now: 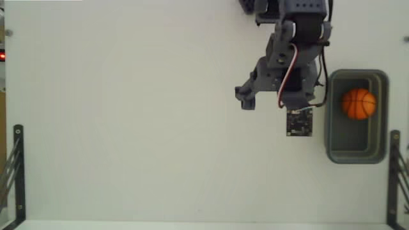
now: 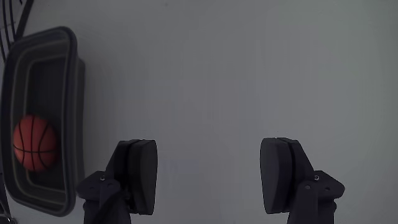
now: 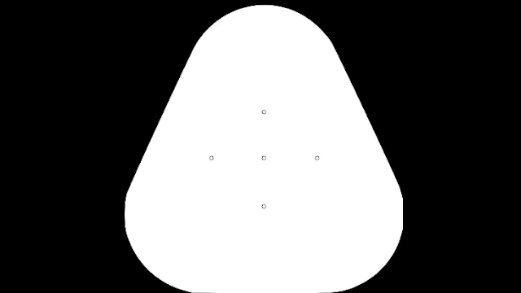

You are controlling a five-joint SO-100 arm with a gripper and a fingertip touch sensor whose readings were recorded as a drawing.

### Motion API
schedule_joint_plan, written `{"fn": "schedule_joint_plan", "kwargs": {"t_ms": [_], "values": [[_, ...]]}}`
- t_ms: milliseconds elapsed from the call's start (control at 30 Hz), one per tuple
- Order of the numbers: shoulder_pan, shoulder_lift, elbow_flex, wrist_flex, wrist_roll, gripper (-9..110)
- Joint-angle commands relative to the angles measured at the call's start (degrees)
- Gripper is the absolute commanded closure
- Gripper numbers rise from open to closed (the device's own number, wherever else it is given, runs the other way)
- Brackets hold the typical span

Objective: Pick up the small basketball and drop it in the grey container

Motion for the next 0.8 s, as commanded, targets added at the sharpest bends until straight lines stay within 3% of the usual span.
{"fn": "schedule_joint_plan", "kwargs": {"t_ms": [0,767], "values": [[0.7,3.5,0.7,1.1,0.2,-9],[1.1,4.1,1.4,1.1,0.2,-9]]}}
